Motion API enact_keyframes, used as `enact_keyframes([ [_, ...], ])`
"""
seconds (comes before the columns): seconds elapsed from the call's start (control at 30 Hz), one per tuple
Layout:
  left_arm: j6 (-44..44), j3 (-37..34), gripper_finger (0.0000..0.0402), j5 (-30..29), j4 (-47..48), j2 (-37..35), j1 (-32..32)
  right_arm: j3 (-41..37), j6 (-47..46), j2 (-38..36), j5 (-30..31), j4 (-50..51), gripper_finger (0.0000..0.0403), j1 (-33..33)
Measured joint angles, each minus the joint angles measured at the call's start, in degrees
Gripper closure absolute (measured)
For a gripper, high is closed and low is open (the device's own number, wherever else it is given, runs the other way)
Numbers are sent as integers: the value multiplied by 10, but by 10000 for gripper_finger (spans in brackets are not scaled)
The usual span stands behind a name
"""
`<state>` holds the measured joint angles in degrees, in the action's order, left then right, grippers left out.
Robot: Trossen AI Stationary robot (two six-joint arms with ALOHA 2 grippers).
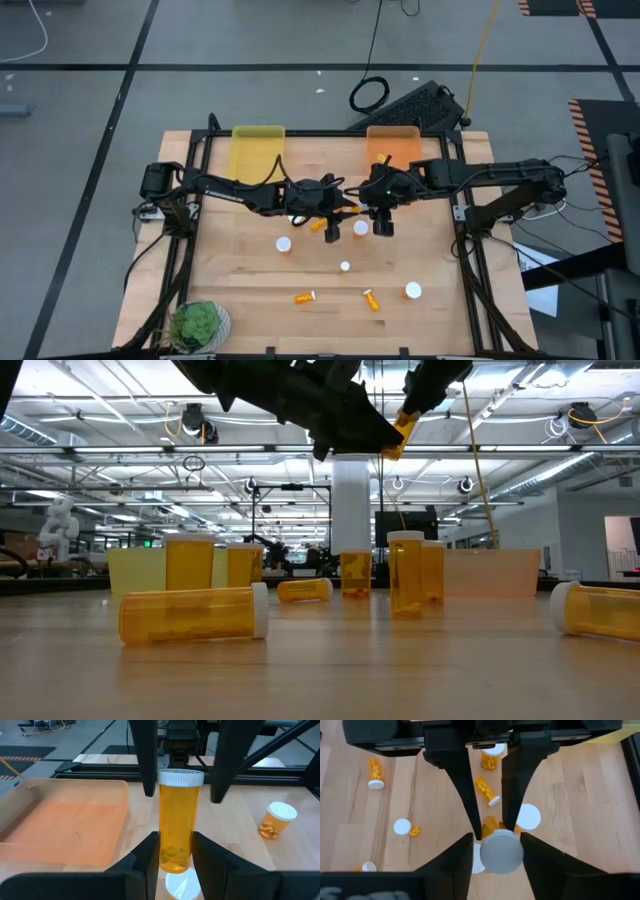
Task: Pick and place medicine bottles into bin by pill shape (circle, oval)
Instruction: Put the small orange pill bottle into the orange bin
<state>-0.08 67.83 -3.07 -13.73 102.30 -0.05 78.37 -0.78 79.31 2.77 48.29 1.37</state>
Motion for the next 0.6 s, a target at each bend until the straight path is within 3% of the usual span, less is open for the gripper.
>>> enact_keyframes([
  [0.13, 0, 0, 293, 0, 0, 0, 0, 0, 0, 0, 0, 1, 208, 0],
  [0.27, 0, 0, 293, 0, 0, 0, 0, 0, 1, 0, 1, 3, 203, 0],
  [0.6, 0, 0, 293, 1, 1, 0, 0, 0, 5, 0, 1, 5, 284, 0],
])
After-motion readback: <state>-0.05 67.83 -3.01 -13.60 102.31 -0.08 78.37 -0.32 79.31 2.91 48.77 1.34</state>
